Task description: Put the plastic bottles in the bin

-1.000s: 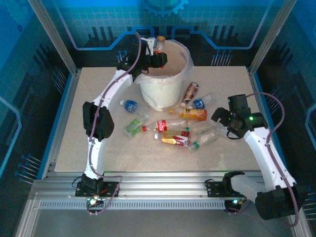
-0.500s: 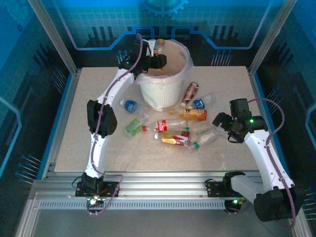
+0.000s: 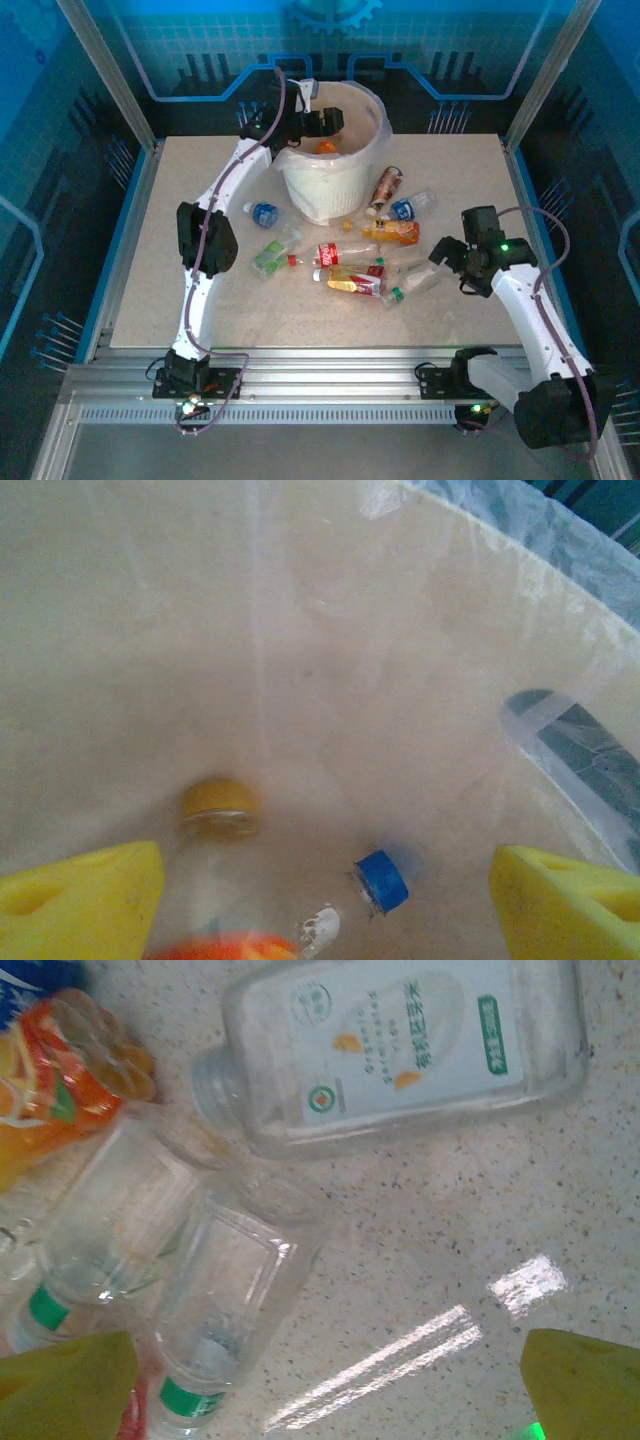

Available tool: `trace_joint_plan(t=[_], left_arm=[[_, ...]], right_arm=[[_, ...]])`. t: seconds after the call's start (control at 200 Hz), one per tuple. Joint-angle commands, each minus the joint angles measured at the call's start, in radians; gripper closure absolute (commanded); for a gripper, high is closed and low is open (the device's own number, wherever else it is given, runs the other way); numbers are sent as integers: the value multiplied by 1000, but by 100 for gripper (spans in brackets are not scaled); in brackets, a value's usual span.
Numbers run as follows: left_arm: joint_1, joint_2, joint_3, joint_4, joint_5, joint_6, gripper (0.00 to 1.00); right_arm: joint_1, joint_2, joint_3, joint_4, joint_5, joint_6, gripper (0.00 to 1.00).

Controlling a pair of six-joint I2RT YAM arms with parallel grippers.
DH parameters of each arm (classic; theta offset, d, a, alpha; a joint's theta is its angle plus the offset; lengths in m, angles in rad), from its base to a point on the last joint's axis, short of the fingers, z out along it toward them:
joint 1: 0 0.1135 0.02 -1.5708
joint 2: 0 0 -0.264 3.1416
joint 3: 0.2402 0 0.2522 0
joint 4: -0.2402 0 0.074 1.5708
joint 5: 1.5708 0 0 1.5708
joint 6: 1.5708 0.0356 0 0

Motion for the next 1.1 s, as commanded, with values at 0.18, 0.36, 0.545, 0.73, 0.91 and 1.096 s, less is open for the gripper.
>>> trace_joint_plan(t=[0.18, 0.36, 0.545, 0.73, 0.91, 1.096], left_arm=[[20, -31, 21, 10, 47, -17, 1], [19, -84, 21, 34, 55, -33, 1], [17, -149, 15, 61, 58, -44, 1], [17, -233, -35, 89, 57, -44, 1], [15, -348, -162, 145, 47, -45, 1], [3, -529, -412, 268, 9, -47, 1]], right_arm=[[-17, -27, -60, -20, 5, 27, 0], [-19, -50, -70, -23, -7, 19, 0], [-19, -91, -88, -17, -21, 12, 0], [-19, -142, -125, -14, -42, 12, 0], [-20, -182, -161, -7, -79, 12, 0], [-14, -225, -208, 20, -130, 17, 0]])
